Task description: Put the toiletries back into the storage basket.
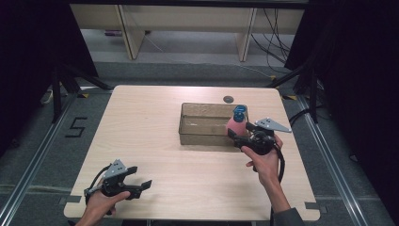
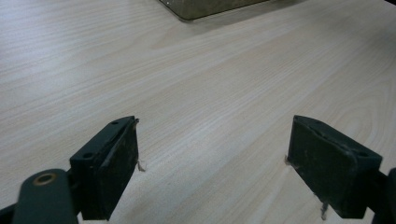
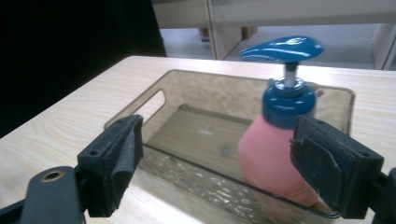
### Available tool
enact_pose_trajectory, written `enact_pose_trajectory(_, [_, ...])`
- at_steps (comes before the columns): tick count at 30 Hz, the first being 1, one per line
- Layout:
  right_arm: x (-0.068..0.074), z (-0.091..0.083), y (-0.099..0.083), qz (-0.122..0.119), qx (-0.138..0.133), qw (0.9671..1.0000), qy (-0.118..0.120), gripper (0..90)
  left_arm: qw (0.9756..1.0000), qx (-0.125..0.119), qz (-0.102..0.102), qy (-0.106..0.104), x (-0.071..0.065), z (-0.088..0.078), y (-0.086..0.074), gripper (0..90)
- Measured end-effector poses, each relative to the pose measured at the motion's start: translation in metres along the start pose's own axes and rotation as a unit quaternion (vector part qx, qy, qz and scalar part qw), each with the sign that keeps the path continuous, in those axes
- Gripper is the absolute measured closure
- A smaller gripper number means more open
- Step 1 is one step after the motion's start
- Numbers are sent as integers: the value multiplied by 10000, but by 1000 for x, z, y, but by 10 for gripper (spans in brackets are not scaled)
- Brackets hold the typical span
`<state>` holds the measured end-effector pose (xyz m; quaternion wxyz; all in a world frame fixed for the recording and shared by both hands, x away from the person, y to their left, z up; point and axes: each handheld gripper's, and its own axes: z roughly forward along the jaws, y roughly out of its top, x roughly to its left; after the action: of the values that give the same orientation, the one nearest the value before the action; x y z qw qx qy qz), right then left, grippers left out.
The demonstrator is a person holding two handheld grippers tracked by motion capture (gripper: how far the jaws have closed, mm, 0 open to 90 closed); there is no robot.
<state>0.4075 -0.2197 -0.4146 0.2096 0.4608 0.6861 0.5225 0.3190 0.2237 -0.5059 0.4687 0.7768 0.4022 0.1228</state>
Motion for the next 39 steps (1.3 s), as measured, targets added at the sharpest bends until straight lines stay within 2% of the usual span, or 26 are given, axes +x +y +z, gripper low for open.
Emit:
enact_pose_trajectory(1, [2, -1, -1, 48, 76, 9999, 79, 180, 10000, 13, 21, -2, 0, 0, 0, 156])
enact_pose_trajectory(2, [4, -1, -1, -15, 83, 10000, 22, 180, 10000, 16, 25, -4, 0, 0, 0, 156])
enact_pose_trajectory(3, [6, 0, -3, 37, 27, 9999, 118, 180, 10000, 22, 36, -14, 0, 0, 0, 156])
enact_pose_trajectory(6, [11, 0, -6, 93, 57, 9998, 168, 180, 10000, 11, 18, -5, 0, 0, 0, 156])
enact_pose_trajectory(10, [15, 1, -9, -71, 52, 9998, 201, 174, 10000, 9, 11, -9, 0, 0, 0, 156])
enact_pose_trajectory(12, [19, 1, -11, 38, 152, 9996, 235, 174, 10000, -30, 4, -27, -1, 1, 1, 156])
enact_pose_trajectory(14, [18, 2, -14, -109, 98, 9995, 273, 173, 10000, 15, 41, -11, -2, 1, 2, 156])
enact_pose_trajectory(15, [21, 1, -15, 49, 162, 9994, 315, 173, 10000, 51, 64, -5, -2, 1, 2, 156])
enact_pose_trajectory(16, [19, 2, -16, -140, 146, 9994, 268, 173, 10000, -29, 24, -49, -2, 2, 1, 156])
enact_pose_trajectory(18, [20, 2, -19, -58, 158, 9992, 357, 172, 10000, -4, -27, -7, -3, 2, 1, 156])
enact_pose_trajectory(19, [21, 2, -20, 40, 154, 9992, 364, 171, 10000, 53, 68, -13, -1, 1, 2, 156])
enact_pose_trajectory(20, [21, 2, -21, -9, 162, 9991, 387, 171, 10000, 42, 54, -13, -1, 1, 2, 156])
enact_pose_trajectory(21, [22, 1, -23, 45, 163, 9994, 312, 171, 10000, 38, 44, -5, -2, 1, 2, 156])
enact_pose_trajectory(22, [20, 1, -24, 2, 218, 9990, 380, 171, 10000, 40, 54, -17, -2, 1, 2, 156])
enact_pose_trajectory(23, [21, 2, -25, 62, 184, 9992, 357, 171, 10000, 28, 34, -20, -2, 1, 2, 156])
enact_pose_trajectory(24, [19, 2, -27, -48, 172, 9992, 354, 170, 10000, -12, -10, -33, -3, 2, 2, 156])
enact_pose_trajectory(25, [20, 2, -29, 54, 234, 9989, 402, 170, 10000, -5, -10, -36, -3, 2, 2, 156])
enact_pose_trajectory(26, [19, 2, -29, -80, 232, 9992, 318, 170, 10000, -3, -2, -33, -3, 2, 2, 156])
enact_pose_trajectory(28, [21, 2, -32, 67, 264, 9987, 424, 167, 10000, 27, 8, -41, -1, 2, 2, 156])
enact_pose_trajectory(30, [19, 0, -32, -104, 268, 9990, 340, 167, 10000, 27, 3, -39, -1, 2, 1, 156])
enact_pose_trajectory(32, [19, 1, -34, -14, 204, 9990, 408, 167, 10000, 19, -5, -40, -2, 2, 1, 156])
enact_pose_trajectory(34, [19, -1, -33, -74, 250, 9991, 330, 167, 10000, 19, 3, -31, -1, 2, 1, 156])
enact_pose_trajectory(36, [19, -4, -34, -38, 241, 9990, 363, 167, 10000, 7, 25, -39, -1, 1, 2, 156])
enact_pose_trajectory(37, [22, -5, -35, 181, 275, 9986, 422, 167, 10000, 2, 7, -18, -1, 1, 2, 156])
enact_pose_trajectory(38, [20, -5, -35, 22, 243, 9986, 458, 167, 10000, 7, 16, -7, -2, 1, 2, 156])
enact_pose_trajectory(39, [20, -5, -36, 4, 234, 9988, 432, 167, 10000, 38, 47, -24, -1, 1, 2, 156])
